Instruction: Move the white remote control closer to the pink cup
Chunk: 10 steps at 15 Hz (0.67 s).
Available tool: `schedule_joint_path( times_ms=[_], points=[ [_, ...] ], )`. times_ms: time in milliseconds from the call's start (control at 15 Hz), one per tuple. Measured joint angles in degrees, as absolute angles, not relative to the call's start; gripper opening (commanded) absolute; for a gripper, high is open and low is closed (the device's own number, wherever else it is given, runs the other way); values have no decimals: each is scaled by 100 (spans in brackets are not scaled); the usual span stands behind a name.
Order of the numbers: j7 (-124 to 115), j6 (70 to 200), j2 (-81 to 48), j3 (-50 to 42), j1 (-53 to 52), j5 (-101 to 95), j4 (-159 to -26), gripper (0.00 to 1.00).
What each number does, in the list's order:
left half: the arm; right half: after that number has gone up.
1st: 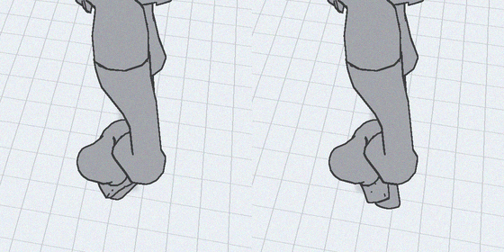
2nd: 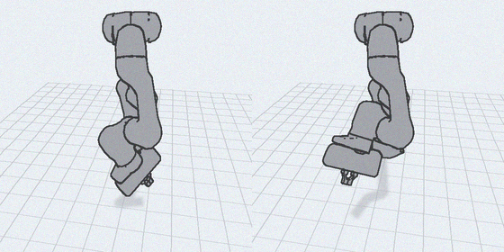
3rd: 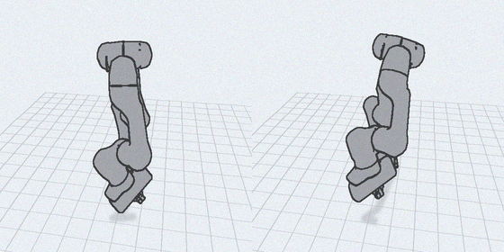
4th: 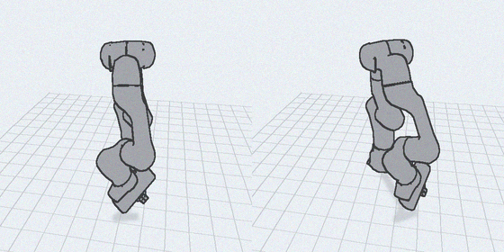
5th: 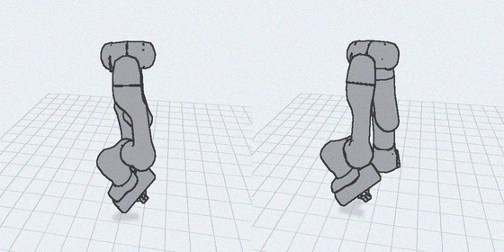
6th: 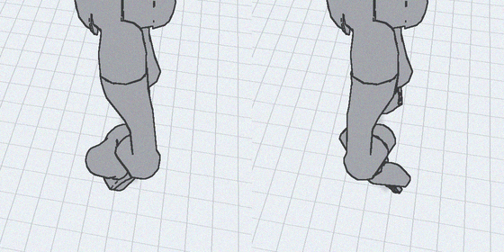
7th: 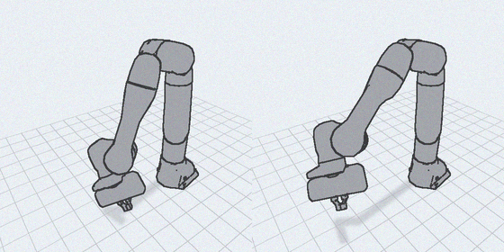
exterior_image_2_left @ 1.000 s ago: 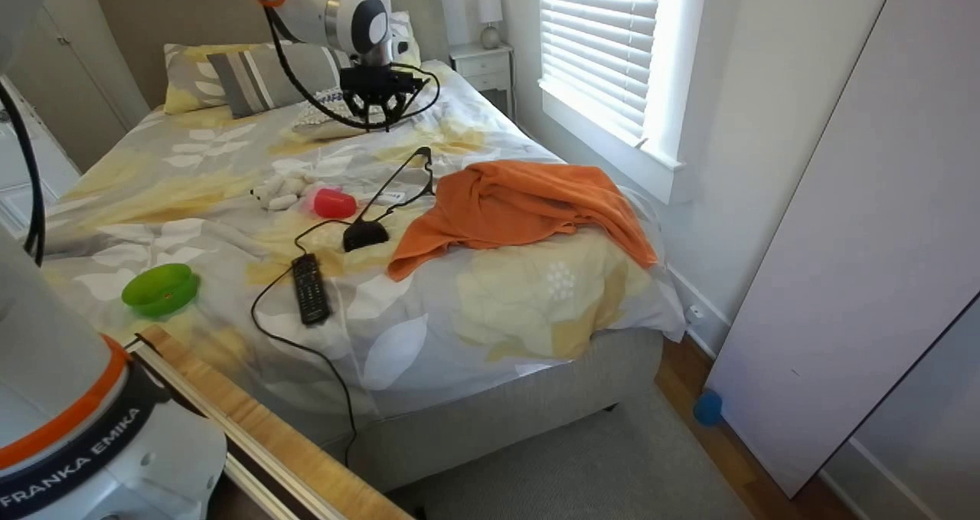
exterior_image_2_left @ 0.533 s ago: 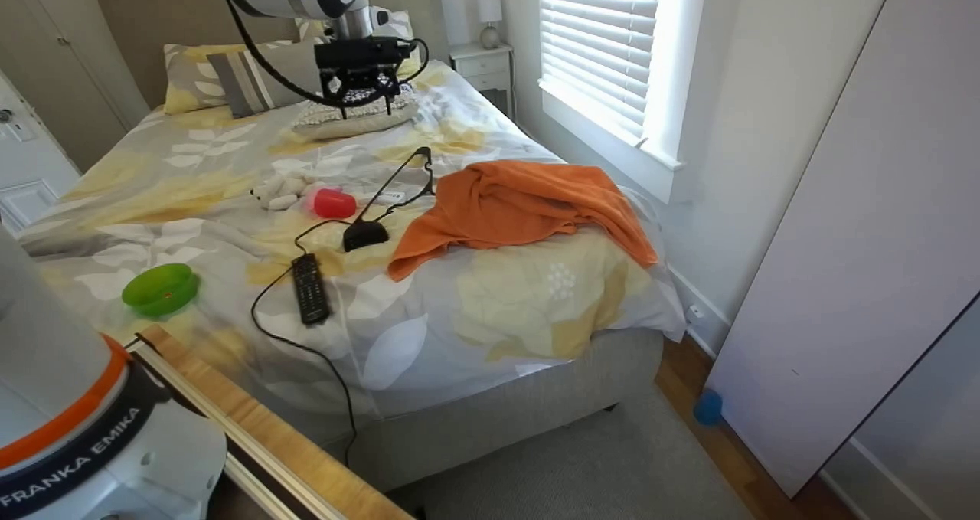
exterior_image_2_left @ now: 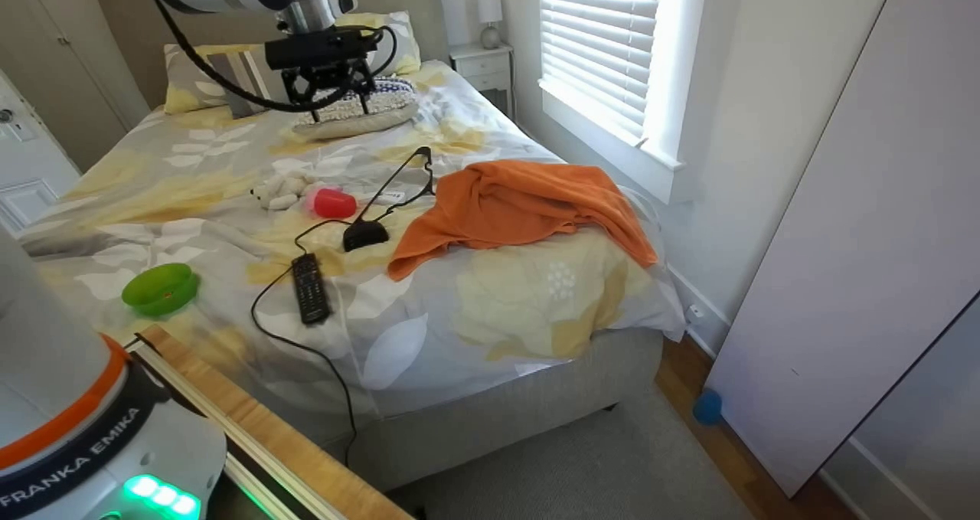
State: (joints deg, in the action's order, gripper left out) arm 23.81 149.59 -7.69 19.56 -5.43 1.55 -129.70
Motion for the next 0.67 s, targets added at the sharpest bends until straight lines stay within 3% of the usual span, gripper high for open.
schedule_joint_path(
  times_ms=[667],
  points=[
    [2378,14957,-883,1863,-607,153,-12818,100]
  ],
)
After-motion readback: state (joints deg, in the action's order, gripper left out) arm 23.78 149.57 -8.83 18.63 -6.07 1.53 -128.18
